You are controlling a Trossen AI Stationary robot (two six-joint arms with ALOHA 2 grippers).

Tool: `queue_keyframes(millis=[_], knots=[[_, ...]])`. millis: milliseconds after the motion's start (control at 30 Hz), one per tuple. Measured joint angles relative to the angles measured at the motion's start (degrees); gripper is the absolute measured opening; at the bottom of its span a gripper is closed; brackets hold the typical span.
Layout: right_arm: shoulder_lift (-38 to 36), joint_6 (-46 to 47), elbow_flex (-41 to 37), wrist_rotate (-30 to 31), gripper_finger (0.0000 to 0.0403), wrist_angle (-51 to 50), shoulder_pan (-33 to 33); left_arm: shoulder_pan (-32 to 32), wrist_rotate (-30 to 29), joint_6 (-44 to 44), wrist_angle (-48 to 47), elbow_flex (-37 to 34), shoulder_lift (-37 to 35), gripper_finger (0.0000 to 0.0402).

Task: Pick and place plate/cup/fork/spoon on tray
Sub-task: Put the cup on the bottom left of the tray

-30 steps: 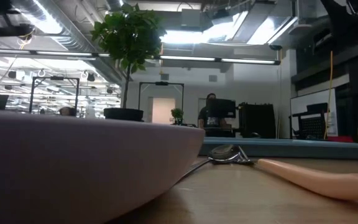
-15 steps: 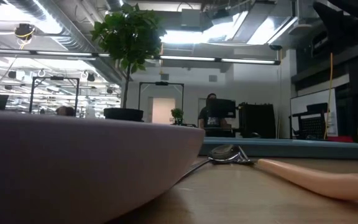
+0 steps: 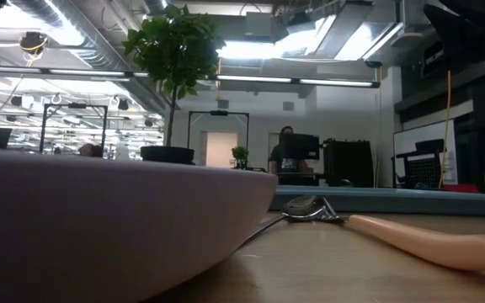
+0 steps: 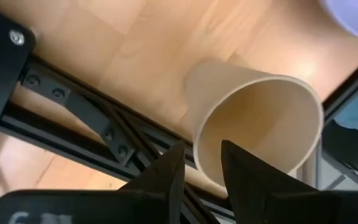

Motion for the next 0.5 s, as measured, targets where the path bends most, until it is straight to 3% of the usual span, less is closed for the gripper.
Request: queue_keyframes(millis=[500], knots=[[0.0, 0.3, 0.0, 0.0, 0.0090, 0.0, 0.0, 0.0, -0.1, 0.0, -0.1, 0.0, 8.9, 0.0098]])
